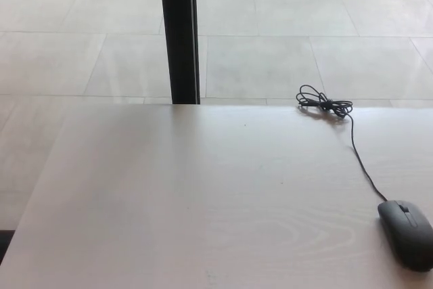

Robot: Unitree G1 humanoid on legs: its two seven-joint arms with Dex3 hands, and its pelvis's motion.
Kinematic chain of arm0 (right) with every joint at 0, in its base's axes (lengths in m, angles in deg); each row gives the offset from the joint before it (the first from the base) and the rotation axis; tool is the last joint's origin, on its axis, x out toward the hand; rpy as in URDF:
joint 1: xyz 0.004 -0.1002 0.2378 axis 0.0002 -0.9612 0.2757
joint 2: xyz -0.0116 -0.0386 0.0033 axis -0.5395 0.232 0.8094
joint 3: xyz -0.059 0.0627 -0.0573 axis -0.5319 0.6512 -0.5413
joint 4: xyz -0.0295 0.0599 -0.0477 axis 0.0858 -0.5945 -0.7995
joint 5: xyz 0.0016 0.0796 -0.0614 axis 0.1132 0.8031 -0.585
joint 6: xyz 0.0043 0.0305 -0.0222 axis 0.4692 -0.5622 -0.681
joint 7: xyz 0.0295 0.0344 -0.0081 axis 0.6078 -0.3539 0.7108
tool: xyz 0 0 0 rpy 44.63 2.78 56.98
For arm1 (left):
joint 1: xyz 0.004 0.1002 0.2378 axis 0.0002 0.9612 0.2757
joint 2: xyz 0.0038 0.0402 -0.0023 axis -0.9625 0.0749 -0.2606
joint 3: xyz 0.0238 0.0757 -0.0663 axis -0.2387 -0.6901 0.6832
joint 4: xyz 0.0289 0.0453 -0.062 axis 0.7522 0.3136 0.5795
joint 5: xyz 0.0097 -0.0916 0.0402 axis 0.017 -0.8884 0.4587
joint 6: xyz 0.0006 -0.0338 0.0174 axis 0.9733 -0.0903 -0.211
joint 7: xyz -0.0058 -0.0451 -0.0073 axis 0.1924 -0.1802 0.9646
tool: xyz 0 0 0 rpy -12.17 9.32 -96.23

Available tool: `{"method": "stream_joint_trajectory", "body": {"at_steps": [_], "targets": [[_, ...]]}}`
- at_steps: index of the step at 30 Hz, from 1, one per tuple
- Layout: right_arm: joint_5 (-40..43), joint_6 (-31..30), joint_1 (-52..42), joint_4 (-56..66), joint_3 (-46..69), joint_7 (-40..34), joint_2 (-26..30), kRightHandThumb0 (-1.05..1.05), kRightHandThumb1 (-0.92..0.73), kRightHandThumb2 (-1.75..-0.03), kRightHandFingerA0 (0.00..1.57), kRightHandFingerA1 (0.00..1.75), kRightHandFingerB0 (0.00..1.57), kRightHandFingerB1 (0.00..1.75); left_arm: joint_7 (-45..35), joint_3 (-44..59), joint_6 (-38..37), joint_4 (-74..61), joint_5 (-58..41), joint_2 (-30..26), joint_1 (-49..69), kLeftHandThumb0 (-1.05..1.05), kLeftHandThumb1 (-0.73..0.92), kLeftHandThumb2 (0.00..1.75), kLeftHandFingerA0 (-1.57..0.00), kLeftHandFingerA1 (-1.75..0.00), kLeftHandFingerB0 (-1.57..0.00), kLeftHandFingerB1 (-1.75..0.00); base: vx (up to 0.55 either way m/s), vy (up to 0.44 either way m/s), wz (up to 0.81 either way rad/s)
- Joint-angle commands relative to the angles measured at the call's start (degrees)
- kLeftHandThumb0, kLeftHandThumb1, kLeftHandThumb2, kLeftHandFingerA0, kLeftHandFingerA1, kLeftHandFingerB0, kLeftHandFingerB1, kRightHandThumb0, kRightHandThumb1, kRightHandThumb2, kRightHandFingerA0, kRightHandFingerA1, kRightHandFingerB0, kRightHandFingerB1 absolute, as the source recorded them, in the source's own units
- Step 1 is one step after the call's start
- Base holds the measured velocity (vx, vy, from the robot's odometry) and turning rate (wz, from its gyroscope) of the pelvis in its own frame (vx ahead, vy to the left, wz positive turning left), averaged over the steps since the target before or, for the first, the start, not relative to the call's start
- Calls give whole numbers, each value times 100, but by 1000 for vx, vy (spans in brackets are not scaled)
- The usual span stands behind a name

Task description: The robot uses its right fingers to click on the left button of the black mouse placed on the table.

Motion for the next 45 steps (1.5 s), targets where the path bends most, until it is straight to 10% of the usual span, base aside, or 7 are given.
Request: {"method": "stream_joint_trajectory", "body": {"at_steps": [1, 14, 26, 31, 36, 44, 45], "targets": [[959, -76, 66, 381, 732, 151, 97, -38, -72, -62, 72, 119, 31, 32, 327, 429, -240, 261, -510, -207, -114, -41, 46, 54, -60, -73, -69, -49, 0, 0, 0], [1575, -1455, 1782, 1525, 1961, -595, 1145, -30, -52, -99, 53, 71, 12, 49, 273, 453, -426, 336, -534, -157, -122, -42, 44, 54, -70, -86, -72, -51, 0, 0, 0], [1770, -2417, 3144, 3096, 989, 185, 1658, -64, -58, -58, 107, 92, 49, 51, 135, 554, -351, 307, -730, -187, -91, -45, 35, 78, -78, -88, -63, -63, 0, 0, 0], [474, -1462, 3130, 3498, -247, -16, 1544, -41, -63, -59, 58, 51, 41, 34, 314, 374, -304, 309, -583, -270, -101, -44, 44, 55, -86, -139, -74, -51, 0, 0, 0], [-442, -787, 3210, 3076, -1174, -290, 1576, -35, -64, -58, 57, 49, 39, 34, 246, 396, -374, 313, -647, -283, -120, -45, 42, 55, -59, -86, -74, -52, 0, 0, 0], [-1575, -137, 3255, 2555, -2510, -195, 1929, -35, -63, -59, 50, 48, 38, 32, 231, 425, -351, 331, -692, -314, -116, -54, 37, 68, -96, -142, -66, -58, 0, 0, 0], [-1678, -158, 3224, 2617, -2630, -147, 1995, -35, -63, -58, 57, 50, 36, 33, 245, 402, -368, 333, -664, -311, -100, -43, 45, 54, -52, -94, -74, -50, 0, 0, 0]]}}
